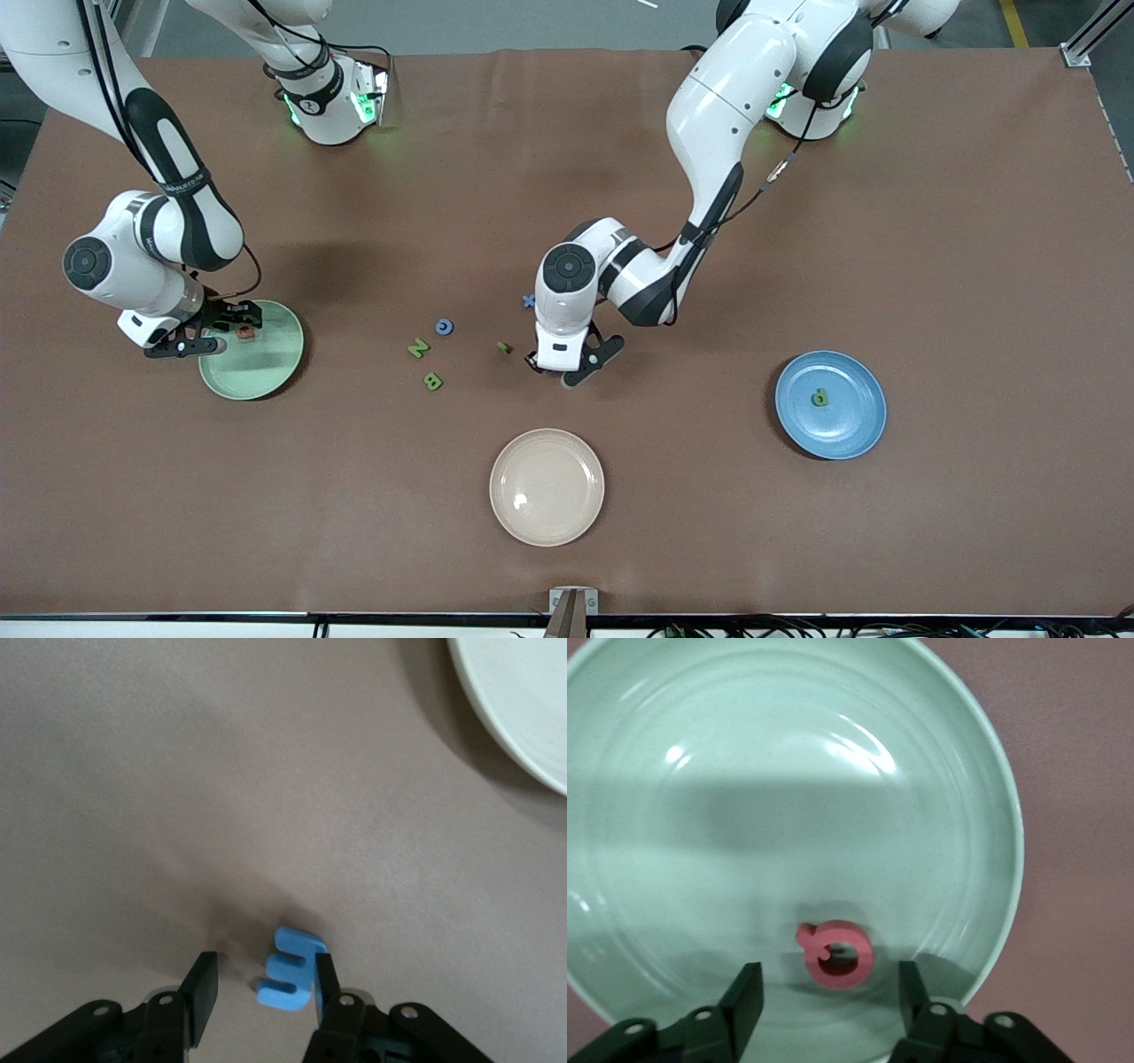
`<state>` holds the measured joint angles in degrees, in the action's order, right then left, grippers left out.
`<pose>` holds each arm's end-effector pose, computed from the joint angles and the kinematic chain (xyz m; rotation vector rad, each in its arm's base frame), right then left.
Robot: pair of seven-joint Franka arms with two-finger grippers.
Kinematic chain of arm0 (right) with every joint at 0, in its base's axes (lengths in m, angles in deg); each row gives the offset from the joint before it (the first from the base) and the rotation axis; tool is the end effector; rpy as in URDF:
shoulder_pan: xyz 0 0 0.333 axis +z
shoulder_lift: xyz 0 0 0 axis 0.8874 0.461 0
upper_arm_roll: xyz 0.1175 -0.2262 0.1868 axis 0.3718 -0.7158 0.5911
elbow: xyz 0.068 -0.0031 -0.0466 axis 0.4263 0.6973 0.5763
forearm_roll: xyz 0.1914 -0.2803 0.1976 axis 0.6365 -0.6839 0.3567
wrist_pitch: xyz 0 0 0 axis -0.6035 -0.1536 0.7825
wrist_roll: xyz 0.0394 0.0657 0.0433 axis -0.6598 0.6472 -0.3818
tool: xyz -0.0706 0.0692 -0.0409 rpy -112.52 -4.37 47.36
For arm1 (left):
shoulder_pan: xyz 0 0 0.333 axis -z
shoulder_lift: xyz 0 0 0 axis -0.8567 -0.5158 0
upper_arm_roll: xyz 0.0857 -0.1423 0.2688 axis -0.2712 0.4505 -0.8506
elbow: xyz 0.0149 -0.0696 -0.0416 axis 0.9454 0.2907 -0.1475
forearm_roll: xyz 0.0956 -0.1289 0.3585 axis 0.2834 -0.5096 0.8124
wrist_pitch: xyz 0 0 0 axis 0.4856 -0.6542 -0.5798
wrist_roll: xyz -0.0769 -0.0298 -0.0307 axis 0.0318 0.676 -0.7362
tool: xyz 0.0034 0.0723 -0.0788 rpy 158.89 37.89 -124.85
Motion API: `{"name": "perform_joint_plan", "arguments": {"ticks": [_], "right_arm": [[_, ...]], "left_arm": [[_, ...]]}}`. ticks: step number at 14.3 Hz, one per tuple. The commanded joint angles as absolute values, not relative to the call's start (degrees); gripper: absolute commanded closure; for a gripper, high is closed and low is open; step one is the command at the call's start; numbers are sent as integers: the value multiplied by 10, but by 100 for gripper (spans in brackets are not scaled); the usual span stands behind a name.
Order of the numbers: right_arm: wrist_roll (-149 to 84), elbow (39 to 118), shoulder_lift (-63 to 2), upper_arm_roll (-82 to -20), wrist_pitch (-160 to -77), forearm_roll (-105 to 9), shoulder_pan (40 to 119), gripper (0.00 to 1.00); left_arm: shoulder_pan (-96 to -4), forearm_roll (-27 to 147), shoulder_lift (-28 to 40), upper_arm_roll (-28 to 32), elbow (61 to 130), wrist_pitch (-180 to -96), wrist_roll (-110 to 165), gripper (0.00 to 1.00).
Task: Sort upper and lower case letters into plates
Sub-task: 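Place the Q on the green plate while the left gripper reaches the blue m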
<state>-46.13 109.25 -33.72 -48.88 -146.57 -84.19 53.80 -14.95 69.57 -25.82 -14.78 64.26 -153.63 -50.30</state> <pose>0.5150 -0.1108 0.1961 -3.1165 -0.1661 0.1628 0.5441 -0.5452 0.1789 2.8495 1.0222 0.0522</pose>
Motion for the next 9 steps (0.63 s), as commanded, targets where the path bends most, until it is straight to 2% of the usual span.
{"name": "perform_joint_plan", "arguments": {"ticks": [1,3,9], "right_arm": [[-431,1074,-403,-481,-1378,-843,568,0],[-356,1046,-413,-481,-1335,-843,612,0],[-68,986,-381,-481,-1337,-819,776,0]], "left_arm": [[-140,690,-277,-160,612,-1535,-505,48],[-139,690,-277,-161,612,-1539,-505,48],[-119,690,-297,-187,609,-1599,-502,48]]}}
